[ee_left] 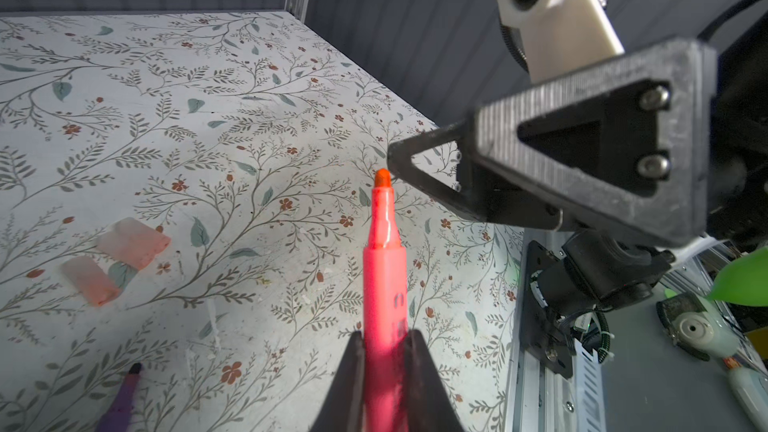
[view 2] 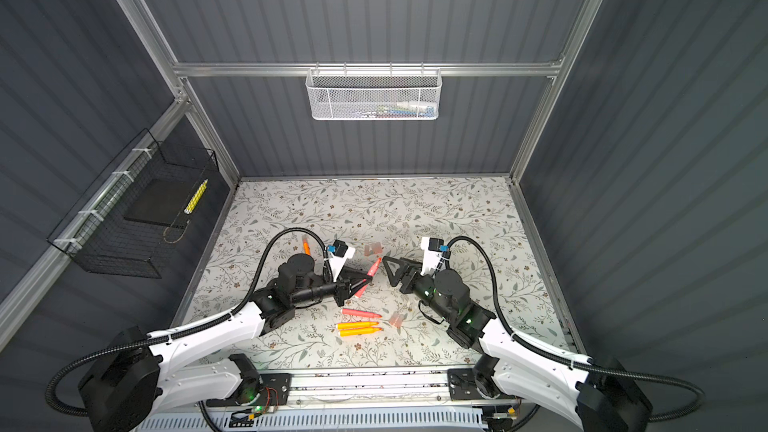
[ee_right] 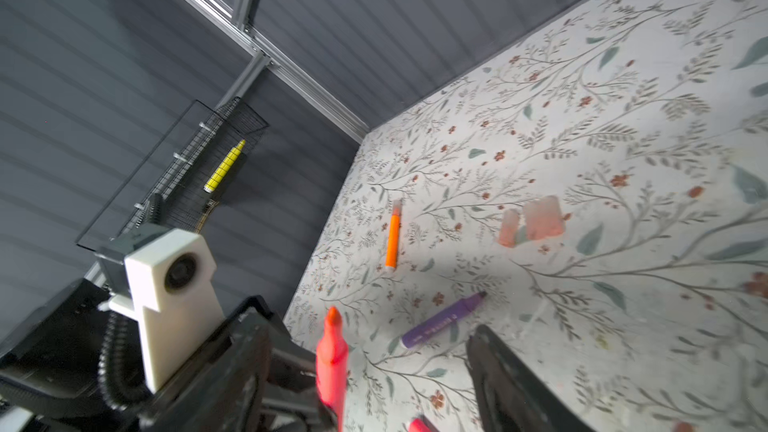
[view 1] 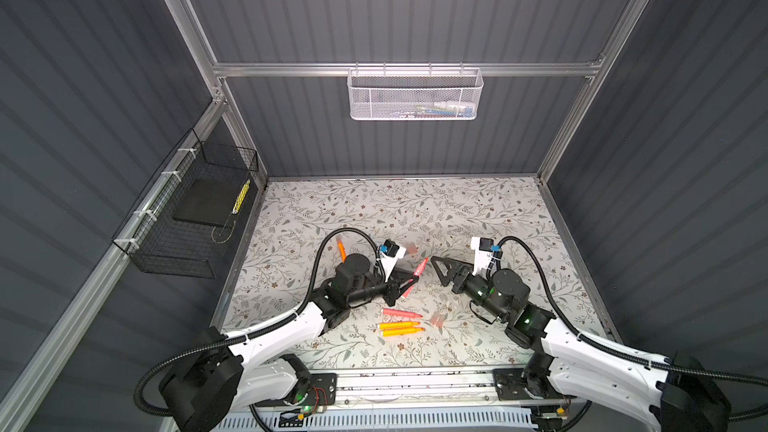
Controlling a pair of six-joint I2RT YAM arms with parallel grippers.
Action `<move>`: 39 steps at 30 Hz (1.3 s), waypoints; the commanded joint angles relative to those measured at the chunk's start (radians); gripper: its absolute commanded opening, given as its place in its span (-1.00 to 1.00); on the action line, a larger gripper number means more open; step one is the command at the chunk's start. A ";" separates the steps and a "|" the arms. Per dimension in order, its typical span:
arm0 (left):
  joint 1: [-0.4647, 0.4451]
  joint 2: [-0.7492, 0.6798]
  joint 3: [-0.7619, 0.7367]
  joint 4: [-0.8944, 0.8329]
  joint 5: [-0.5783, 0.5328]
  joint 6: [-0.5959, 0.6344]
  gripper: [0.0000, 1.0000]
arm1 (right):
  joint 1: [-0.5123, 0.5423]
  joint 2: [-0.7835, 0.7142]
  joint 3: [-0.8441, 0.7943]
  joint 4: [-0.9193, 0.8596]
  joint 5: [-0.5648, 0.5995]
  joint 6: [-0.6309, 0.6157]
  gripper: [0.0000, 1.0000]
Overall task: Insert the pens into the pen caps
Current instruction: 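Lift the pink marker upright with the left gripper while the right gripper moves toward it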
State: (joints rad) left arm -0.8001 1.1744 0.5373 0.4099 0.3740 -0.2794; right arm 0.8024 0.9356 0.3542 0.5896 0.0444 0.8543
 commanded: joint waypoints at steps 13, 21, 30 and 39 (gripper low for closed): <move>-0.027 0.023 0.035 0.032 -0.037 0.012 -1.00 | 0.138 0.085 0.041 0.124 0.094 0.021 0.13; -0.030 -0.010 0.032 0.014 -0.037 0.015 -1.00 | 0.147 0.108 0.048 0.091 0.155 0.015 0.11; -0.036 -0.001 0.055 -0.001 -0.018 0.022 -1.00 | 0.159 0.177 0.109 0.097 0.125 0.002 -0.10; -0.040 -0.022 0.049 -0.020 -0.038 0.038 -1.00 | 0.166 0.241 0.147 0.076 0.134 -0.006 -0.59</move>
State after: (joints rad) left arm -0.8326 1.1736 0.5575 0.4080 0.3378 -0.2691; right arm 0.9619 1.1755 0.4625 0.6624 0.1772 0.8642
